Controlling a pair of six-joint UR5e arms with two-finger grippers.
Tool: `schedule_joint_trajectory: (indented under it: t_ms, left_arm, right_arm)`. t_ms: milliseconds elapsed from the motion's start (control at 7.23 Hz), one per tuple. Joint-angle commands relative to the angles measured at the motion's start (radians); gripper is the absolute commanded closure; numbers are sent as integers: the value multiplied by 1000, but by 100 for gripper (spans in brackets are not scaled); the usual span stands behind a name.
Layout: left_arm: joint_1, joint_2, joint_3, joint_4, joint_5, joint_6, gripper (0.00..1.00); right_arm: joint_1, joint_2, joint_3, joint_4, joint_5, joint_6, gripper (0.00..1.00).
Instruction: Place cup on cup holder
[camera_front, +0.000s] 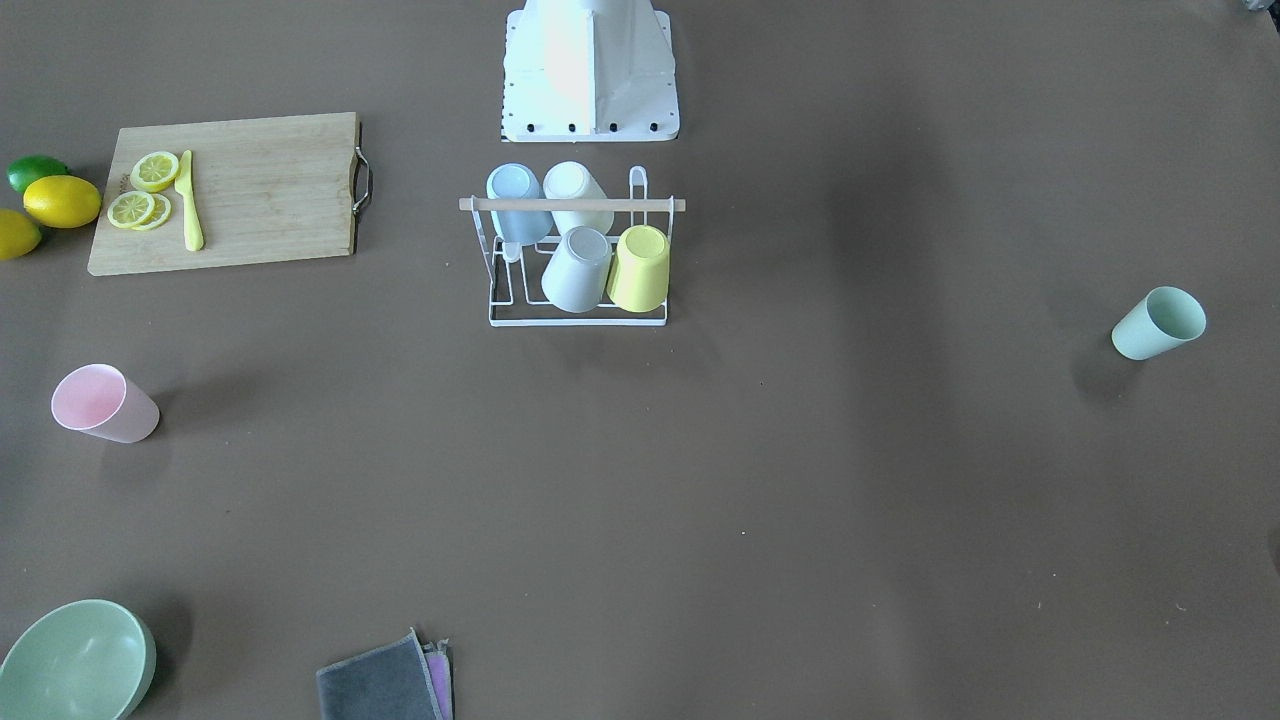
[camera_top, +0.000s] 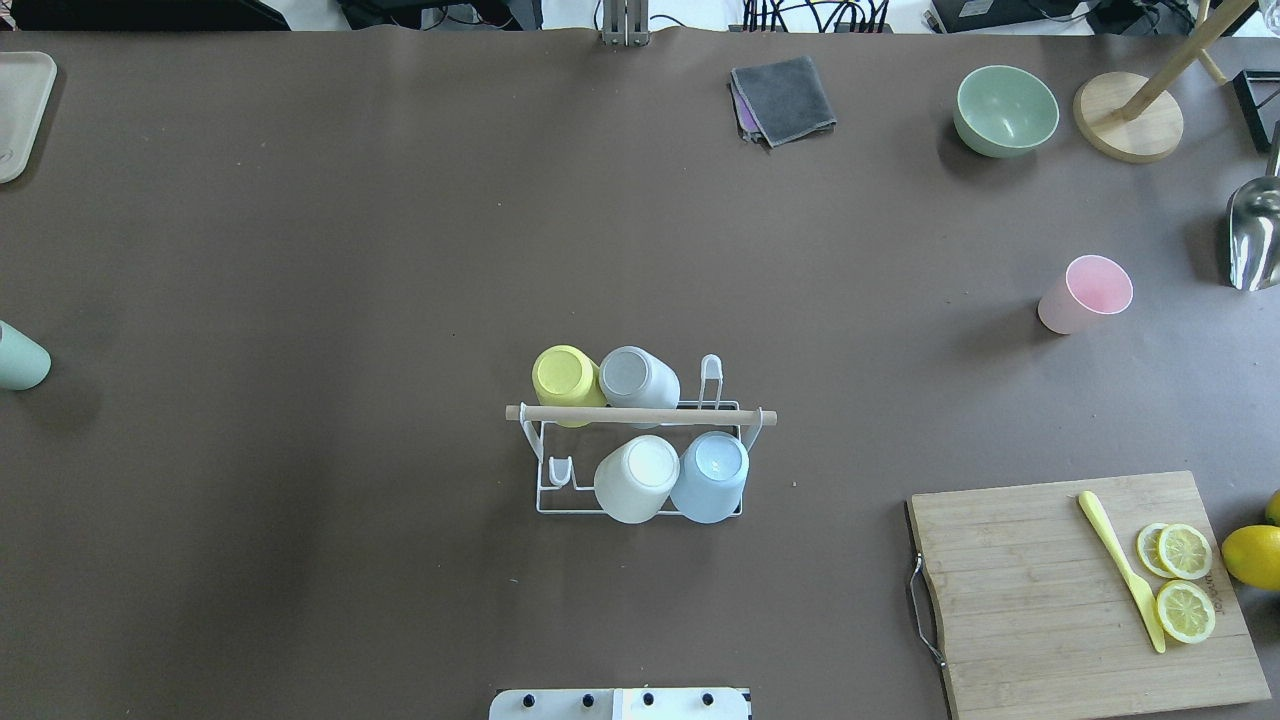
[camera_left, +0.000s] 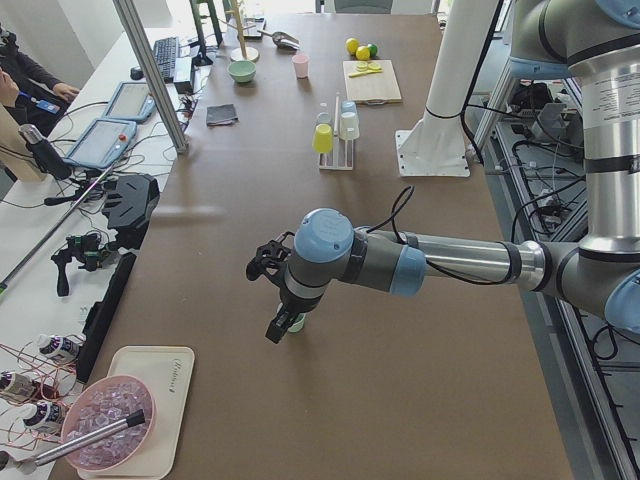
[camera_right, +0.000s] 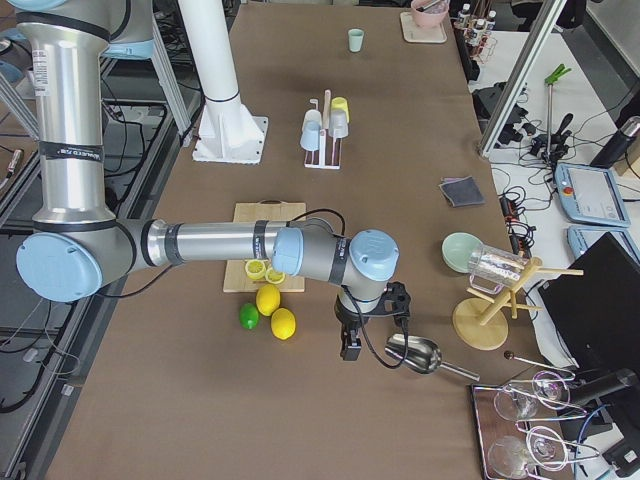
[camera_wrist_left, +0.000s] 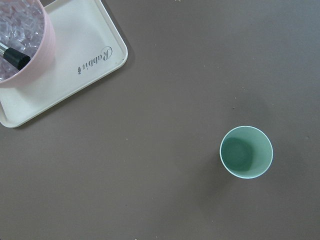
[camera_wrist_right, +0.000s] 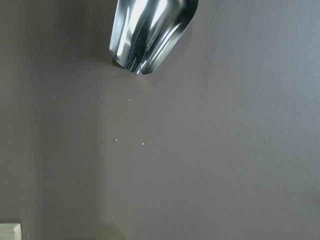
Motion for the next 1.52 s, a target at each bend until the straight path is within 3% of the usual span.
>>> schedule_joint_trajectory:
  t_ms: [0, 277, 553, 691, 968, 1245, 1383]
  left_arm:
    - [57, -72, -3, 61, 5, -29, 1]
    - [197, -258, -38, 326, 75, -32, 1]
    - [361, -478, -86, 694, 373, 76, 1]
    - [450, -514, -66, 774, 484, 224, 1]
    - [644, -512, -33, 784, 752, 287, 1]
    - [739, -511, 22, 794, 854, 290, 1]
    - [815, -515, 38, 845, 919, 291, 1]
  right_arm:
    - [0, -1, 2, 39, 1, 1, 0]
    - [0, -4, -3, 96, 7, 1, 0]
    - [-20, 22, 32, 88, -2, -2, 0]
    - [-53, 45, 61, 73, -48, -2, 0]
    - [-105, 95, 127, -48, -51, 4, 0]
    - [-201, 251, 126, -305, -47, 4, 0]
    - [-227, 281, 131, -355, -47, 4, 0]
